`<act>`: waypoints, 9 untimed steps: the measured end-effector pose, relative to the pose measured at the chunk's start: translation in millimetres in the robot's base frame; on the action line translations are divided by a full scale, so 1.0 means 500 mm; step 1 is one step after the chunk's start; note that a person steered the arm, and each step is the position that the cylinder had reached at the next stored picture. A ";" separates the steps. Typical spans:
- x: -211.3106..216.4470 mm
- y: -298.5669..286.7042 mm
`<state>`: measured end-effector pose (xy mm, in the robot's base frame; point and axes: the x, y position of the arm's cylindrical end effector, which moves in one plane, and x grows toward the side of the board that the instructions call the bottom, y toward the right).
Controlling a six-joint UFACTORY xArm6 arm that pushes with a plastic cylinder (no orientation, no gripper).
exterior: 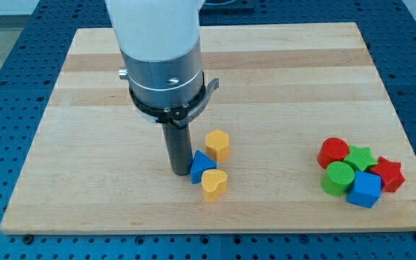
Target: Slide the yellow hexagon to the bottom
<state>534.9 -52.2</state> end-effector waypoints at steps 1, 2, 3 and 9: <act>-0.021 0.038; -0.026 0.047; -0.072 0.044; -0.190 0.148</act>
<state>439.9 21.7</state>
